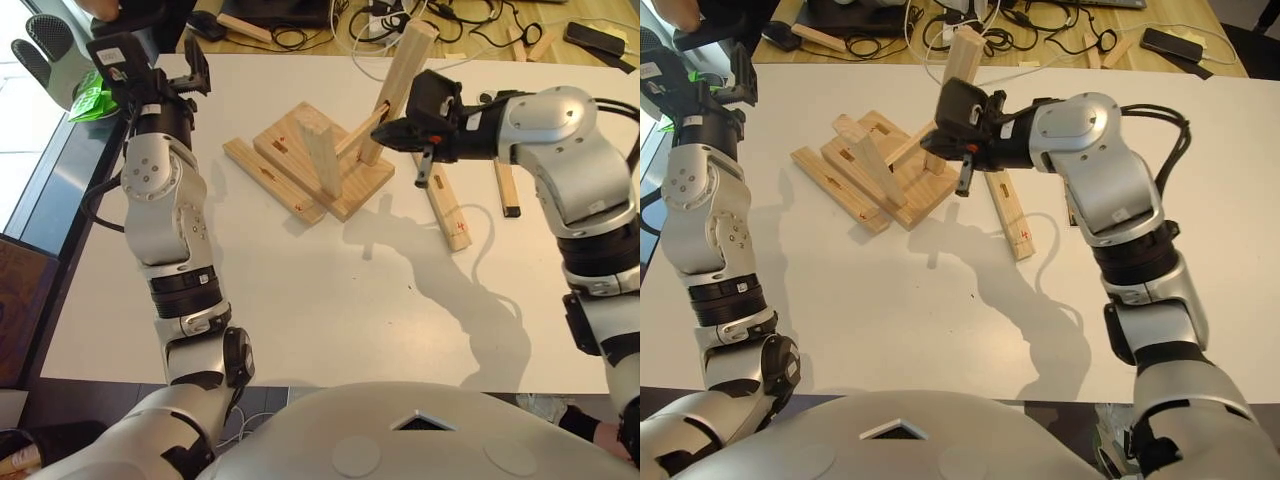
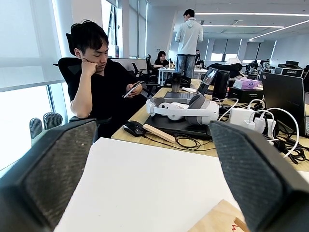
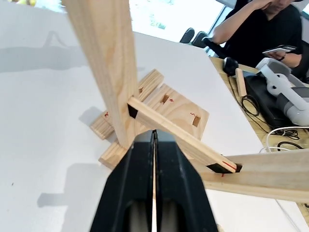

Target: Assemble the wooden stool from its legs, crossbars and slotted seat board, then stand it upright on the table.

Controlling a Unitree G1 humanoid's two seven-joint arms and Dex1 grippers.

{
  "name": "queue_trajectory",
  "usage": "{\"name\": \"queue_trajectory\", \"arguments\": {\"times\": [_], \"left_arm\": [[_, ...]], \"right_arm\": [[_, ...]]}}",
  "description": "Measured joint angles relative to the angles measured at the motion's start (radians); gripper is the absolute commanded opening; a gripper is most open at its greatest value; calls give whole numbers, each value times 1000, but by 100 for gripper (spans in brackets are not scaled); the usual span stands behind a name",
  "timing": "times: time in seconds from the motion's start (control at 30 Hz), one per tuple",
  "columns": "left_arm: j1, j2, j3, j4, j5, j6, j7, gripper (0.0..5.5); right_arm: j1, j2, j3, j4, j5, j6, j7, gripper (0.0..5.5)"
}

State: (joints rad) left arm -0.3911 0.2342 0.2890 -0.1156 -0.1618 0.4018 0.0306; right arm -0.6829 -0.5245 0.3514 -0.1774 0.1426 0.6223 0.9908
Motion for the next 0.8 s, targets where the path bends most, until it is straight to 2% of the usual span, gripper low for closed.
{"name": "queue_trajectory", "arguments": {"times": [0.07,0.17,0.3,0.37,0.43,0.53,0.63,0.7,0.8], "left_arm": [[0,0,-9,-4,-3,10,-10,430],[2,-3,-99,-92,-39,119,-80,430],[14,-48,-301,-268,-87,321,-136,430],[23,-95,-370,-306,-94,398,-120,430],[24,-151,-407,-302,-90,436,-84,430],[-45,-245,-429,-161,-40,419,-4,430],[-151,-333,-407,18,9,323,81,430],[-229,-363,-379,126,24,241,129,430],[-257,-360,-355,156,17,209,136,430]], "right_arm": [[2,19,-14,-10,25,0,-11,2],[-34,145,-130,39,71,-19,-155,2],[-217,297,-431,180,156,-126,-476,2],[-300,336,-550,230,207,-178,-595,2],[-331,353,-608,262,229,-215,-662,2],[-337,365,-624,273,263,-222,-692,2],[-317,385,-594,205,356,-136,-651,2],[-284,404,-546,82,507,6,-594,2],[-261,425,-521,-62,763,199,-572,2]]}}
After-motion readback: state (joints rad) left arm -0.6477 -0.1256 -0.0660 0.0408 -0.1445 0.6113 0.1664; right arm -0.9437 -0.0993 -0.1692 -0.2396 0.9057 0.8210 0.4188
